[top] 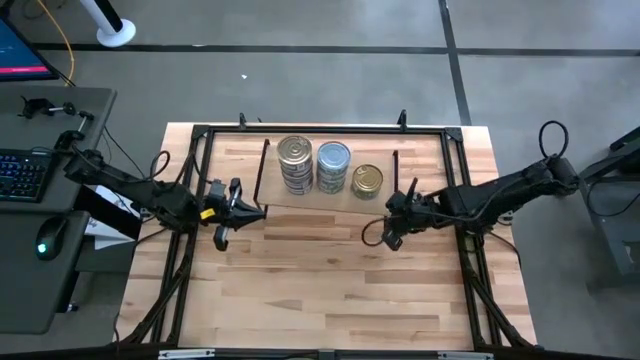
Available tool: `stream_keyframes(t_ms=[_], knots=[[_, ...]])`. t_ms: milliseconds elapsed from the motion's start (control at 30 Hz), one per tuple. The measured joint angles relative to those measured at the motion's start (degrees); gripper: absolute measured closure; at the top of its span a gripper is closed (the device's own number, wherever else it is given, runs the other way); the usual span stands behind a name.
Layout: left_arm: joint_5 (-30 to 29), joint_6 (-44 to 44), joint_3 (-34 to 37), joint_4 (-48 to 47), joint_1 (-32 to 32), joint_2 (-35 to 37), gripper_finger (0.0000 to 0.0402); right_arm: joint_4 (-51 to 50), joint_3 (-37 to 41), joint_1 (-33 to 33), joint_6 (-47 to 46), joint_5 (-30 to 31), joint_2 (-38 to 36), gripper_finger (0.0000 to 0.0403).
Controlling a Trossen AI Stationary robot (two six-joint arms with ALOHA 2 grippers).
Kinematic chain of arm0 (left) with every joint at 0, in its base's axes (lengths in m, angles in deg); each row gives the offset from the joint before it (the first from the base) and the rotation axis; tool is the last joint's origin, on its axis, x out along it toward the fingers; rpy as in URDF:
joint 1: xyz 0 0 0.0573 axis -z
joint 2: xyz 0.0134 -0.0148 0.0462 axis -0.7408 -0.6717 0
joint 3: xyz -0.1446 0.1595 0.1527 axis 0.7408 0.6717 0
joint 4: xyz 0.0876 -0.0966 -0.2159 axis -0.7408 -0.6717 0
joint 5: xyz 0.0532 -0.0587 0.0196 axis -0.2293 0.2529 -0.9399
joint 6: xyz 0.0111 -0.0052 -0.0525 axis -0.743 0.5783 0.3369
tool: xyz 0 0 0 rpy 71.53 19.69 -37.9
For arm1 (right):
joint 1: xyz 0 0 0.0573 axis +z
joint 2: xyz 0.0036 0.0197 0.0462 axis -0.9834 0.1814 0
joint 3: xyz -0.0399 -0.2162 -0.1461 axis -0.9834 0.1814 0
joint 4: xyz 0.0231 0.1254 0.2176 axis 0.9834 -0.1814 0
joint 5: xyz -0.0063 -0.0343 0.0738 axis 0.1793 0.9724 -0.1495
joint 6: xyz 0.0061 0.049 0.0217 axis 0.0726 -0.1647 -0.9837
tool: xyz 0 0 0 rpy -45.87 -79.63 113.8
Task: Stack canned seafood by type on shelf
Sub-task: Return to Home Position
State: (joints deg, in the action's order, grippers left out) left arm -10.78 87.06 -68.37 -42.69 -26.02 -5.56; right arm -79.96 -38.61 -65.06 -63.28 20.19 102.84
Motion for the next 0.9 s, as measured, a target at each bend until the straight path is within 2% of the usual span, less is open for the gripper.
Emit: stream_keyframes(t_ms=[300,433,567,733,900], knots=[[-3.0,-0.1,0.0,-2.5,0.0,0.0,0.0401,0.0,0.0,-7.6,8.2,-1.9,0.0,0.0403],[-3.7,-0.6,0.0,-3.4,0.0,0.0,0.0401,1.9,-0.1,-8.5,10.5,-7.2,-0.6,0.0403],[-2.9,-4.4,0.0,-3.8,-0.5,0.4,0.0401,2.6,-1.8,-7.8,10.7,-10.9,-4.7,0.0403],[-2.4,-9.8,2.3,-6.0,-3.7,2.6,0.0401,5.4,-4.6,-6.2,6.9,-8.7,-10.8,0.0403],[6.0,-9.9,11.6,1.4,-9.1,9.5,0.0402,9.5,-5.8,-5.2,3.3,-3.9,-14.5,0.0403]])
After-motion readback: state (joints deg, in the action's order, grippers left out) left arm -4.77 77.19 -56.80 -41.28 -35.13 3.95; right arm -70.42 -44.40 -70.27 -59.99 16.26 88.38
